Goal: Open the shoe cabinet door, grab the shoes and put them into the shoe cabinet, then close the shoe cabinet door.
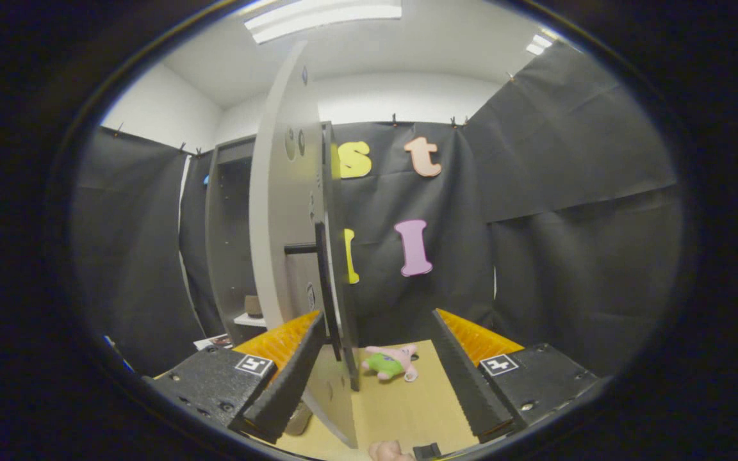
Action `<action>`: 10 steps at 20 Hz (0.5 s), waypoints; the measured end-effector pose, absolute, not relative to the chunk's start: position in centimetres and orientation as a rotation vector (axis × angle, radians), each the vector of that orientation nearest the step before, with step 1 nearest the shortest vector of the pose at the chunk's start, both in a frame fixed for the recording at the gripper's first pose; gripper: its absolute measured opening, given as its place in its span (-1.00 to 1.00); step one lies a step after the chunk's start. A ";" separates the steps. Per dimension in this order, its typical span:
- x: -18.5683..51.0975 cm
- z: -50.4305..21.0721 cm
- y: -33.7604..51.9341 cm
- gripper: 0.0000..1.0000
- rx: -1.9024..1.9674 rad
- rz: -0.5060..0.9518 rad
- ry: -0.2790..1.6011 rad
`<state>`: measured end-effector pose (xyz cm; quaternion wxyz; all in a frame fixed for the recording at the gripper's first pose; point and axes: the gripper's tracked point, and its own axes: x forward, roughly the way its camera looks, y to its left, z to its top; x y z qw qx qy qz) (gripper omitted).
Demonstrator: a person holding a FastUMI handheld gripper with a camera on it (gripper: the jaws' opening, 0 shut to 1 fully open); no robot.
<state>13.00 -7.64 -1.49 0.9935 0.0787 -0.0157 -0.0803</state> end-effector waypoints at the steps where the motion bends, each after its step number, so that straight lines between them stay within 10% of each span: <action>1: 13.2 -1.5 -7.5 1.00 0.163 -0.173 -0.038; 10: 8.5 -1.7 -3.4 1.00 0.090 -0.200 -0.057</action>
